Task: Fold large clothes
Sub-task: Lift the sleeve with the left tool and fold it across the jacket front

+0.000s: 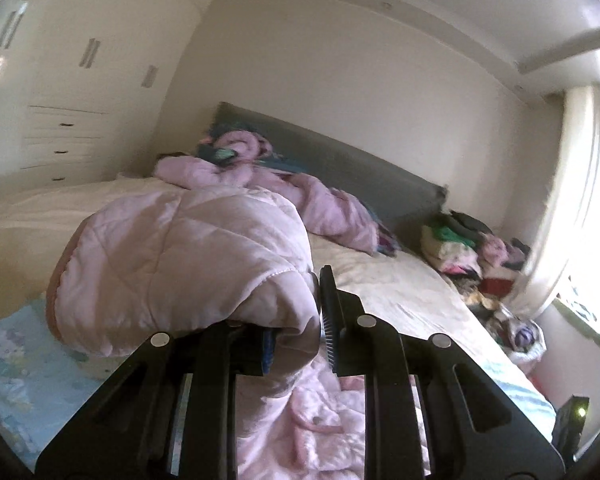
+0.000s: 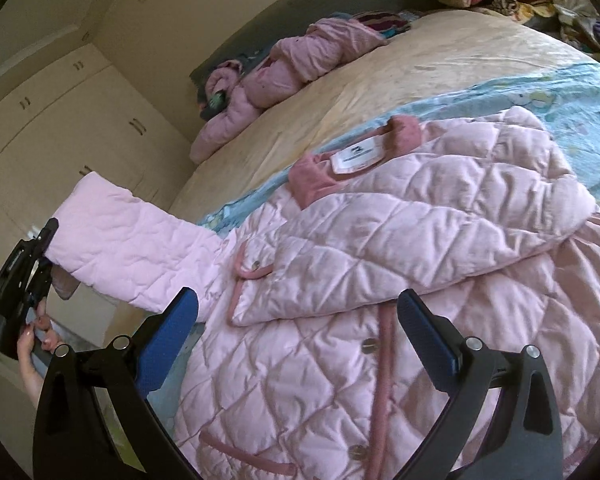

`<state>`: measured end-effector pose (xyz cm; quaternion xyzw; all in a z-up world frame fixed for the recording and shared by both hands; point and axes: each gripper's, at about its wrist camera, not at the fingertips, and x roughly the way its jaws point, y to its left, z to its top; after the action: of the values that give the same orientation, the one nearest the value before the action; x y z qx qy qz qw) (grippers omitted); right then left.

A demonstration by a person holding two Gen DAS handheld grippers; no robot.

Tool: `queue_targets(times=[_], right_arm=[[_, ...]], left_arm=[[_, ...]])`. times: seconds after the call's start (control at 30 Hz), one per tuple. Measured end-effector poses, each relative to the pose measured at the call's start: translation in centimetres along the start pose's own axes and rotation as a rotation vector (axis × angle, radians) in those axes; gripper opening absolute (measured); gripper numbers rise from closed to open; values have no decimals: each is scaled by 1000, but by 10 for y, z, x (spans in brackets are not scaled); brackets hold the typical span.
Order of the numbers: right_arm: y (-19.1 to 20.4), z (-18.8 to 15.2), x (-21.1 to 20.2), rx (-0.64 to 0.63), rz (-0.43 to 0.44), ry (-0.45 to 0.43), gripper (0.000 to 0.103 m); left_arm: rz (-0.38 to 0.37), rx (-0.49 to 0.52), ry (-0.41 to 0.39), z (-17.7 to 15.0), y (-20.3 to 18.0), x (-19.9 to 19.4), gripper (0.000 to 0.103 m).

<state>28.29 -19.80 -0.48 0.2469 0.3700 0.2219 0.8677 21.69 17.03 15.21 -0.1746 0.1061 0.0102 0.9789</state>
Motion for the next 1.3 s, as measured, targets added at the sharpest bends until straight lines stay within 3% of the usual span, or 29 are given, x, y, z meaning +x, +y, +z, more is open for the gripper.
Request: queue_targets(times=[0.57, 0.67, 0.87, 1.0, 1.1, 1.17, 1.27, 1.3], right_arm=[[-59, 9, -57, 67, -134, -111, 99], [-69, 10, -64, 84, -151, -120, 99], [-84, 12, -75, 111, -188, -145, 99], [-99, 12, -82, 146, -204, -160, 99], [-110, 10, -86, 177, -214, -165, 99], [-116, 9, -87, 189, -219, -167, 99], [-122, 8, -88, 200, -226, -167, 99], [-123, 8, -88, 205, -225, -168, 99]], left_arm=[[-241, 168, 162, -53, -77, 50, 12], [-268, 260, 206, -74, -98, 61, 12], [-330, 452, 368, -134, -140, 91, 12], [-331, 564, 465, -175, -155, 108, 14], [-298, 734, 516, -209, -170, 112, 15], [-287, 826, 541, -228, -180, 112, 22], [-328, 821, 579, -236, -181, 111, 41], [-343, 813, 590, -236, -181, 110, 43]])
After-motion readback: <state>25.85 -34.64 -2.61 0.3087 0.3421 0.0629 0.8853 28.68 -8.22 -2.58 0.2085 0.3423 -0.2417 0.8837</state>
